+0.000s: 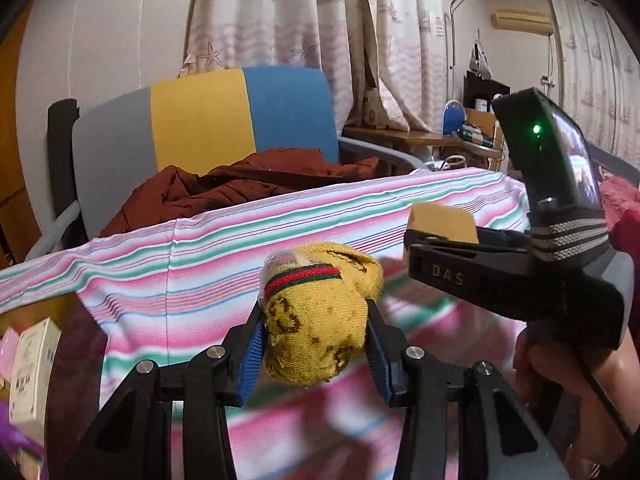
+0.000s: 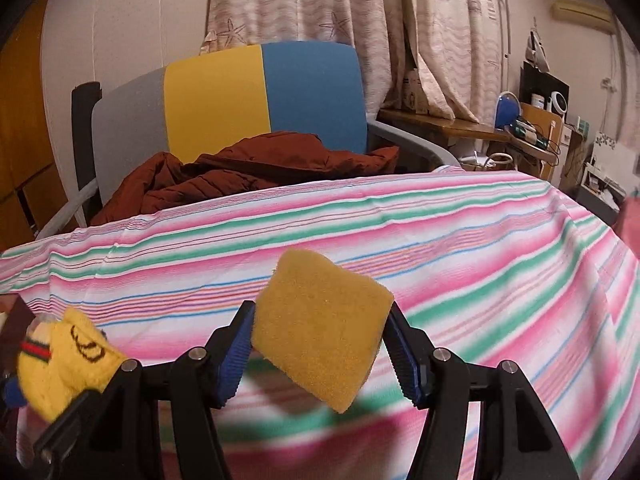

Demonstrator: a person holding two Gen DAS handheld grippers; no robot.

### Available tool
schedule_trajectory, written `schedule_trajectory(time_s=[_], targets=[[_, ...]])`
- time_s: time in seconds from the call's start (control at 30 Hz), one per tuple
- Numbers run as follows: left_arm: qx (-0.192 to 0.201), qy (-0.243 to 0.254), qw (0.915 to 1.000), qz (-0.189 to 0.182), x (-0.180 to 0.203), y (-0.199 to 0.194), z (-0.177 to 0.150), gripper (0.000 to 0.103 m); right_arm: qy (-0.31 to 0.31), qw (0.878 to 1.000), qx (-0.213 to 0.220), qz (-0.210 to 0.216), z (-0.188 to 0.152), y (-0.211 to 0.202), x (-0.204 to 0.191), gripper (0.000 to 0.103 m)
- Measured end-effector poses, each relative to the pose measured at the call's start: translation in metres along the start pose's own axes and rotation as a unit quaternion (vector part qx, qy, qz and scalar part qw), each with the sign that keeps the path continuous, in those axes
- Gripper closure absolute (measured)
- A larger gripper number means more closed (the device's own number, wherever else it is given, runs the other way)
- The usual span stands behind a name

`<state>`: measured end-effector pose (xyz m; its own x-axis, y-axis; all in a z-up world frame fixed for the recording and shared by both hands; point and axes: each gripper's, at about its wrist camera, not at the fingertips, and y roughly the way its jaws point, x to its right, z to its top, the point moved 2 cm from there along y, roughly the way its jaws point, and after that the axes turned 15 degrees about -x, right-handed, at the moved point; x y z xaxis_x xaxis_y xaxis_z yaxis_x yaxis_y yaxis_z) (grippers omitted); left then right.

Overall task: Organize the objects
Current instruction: 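Carry sponge and knitted toy over tray and open both tools to drop them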

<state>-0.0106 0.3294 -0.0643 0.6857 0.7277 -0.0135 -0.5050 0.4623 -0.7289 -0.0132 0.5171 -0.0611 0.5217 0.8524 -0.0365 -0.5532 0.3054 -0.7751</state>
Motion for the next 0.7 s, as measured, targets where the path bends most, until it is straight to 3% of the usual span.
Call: schedule_trajectory(time_s=[0.3,0.5,0.7], targets=[[0.004,-0.065,0.9971,-0.038,-0.023,-0.043,-0.033,0.058,-0.012,1.000,-0.004,0.025,-0.035,-0.032,-0.018,0.040],[0.008,-0.086,0.9944,-0.060,-0.043,-0.080,-0.057,0.058,0.009,0.996,-0.017,0.084,-0.055,-0.052,-0.031,0.040],[0.038,-0.142,0.9881,-0.047,-0.092,-0.124,-0.062,0.057,-0.024,0.989,-0.021,0.147,-0.064,-0.077,-0.078,0.040]])
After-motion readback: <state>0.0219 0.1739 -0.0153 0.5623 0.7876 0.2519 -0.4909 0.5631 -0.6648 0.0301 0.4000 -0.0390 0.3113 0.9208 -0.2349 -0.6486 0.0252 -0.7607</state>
